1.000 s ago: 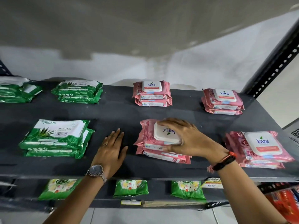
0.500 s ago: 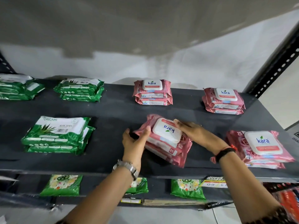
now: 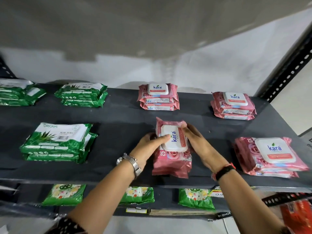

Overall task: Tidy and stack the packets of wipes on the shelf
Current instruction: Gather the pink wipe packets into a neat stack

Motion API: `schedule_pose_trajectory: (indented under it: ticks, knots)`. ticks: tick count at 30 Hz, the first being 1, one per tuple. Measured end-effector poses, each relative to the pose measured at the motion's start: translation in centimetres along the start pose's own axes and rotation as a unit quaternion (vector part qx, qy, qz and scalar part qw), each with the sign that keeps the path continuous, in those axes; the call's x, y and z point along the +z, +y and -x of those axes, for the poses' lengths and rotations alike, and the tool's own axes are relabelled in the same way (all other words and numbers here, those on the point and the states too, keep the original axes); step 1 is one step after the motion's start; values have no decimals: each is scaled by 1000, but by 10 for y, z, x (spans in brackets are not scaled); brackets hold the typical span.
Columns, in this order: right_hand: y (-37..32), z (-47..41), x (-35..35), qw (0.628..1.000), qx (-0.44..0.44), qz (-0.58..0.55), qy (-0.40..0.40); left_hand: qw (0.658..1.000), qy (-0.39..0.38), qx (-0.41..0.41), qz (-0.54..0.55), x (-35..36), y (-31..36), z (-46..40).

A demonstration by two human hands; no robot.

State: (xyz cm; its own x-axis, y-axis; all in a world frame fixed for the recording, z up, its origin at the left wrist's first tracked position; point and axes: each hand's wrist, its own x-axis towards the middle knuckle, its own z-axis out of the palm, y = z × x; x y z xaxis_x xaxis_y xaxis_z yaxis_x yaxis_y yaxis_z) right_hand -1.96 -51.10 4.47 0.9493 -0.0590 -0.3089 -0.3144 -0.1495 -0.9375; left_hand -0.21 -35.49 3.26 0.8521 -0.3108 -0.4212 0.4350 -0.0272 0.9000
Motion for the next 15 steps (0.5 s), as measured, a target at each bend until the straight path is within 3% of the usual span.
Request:
schedule_pose_trajectory:
  ticks: [2,5,8,12,15]
  knots:
    - [8,10,3,998,8,-27,55,997,-30,10,-68,-9,10,-4]
    - [15,13,1,991,10,-9,133,976,109,68,-178,-16,17,-5]
    - [5,1,-11,990,-32,16,137,969,205,92,-104,-12,10,10]
    - [-6,-12,-17,998,-5,55,26,989,142,23,18,-7,-12,25]
    - [1,-6,-10,997,18,60,41,989,125,-2,78,-5,-12,21]
